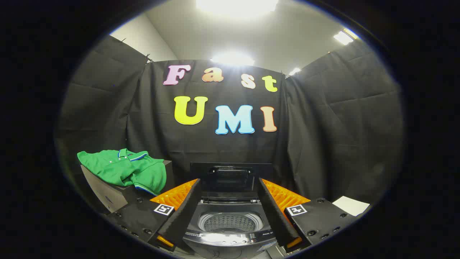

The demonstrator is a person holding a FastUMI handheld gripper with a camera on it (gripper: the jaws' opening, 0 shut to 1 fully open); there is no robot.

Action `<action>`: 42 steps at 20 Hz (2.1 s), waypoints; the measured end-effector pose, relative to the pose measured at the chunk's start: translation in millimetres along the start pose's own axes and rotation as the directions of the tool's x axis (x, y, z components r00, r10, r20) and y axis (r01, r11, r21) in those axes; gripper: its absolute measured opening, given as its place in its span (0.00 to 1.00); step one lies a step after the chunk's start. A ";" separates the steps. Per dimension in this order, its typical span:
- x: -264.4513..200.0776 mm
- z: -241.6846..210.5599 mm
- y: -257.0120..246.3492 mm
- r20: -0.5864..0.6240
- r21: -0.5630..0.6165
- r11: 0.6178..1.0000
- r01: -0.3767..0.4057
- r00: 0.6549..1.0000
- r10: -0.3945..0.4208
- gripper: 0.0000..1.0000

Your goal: Put the clothes into the washing machine and then close the washing machine lid.

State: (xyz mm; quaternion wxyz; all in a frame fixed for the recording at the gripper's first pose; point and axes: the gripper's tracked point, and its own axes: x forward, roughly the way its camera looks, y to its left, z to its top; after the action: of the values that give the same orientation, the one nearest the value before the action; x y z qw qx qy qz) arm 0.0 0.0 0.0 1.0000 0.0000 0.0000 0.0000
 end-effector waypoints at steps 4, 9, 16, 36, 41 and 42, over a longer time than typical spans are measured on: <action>2.0 2.2 -2.9 0.009 -0.004 1.000 0.003 1.000 -0.003 0.98; 1.0 4.3 -4.4 0.015 0.003 1.000 0.006 1.000 -0.006 0.98; -3.3 6.8 -14.1 0.024 0.010 0.999 0.031 0.999 -0.031 0.98; 22.3 59.2 67.1 0.050 0.024 0.990 -0.141 0.989 0.139 0.97; 35.2 71.3 93.7 0.041 0.056 0.982 -0.178 0.984 0.176 0.97; 38.1 74.6 100.7 0.043 0.060 0.980 -0.189 0.982 0.186 0.97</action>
State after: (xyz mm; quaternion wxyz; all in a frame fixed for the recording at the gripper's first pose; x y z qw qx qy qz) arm 38.1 100.7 74.6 0.9949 0.0321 -0.0186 0.0943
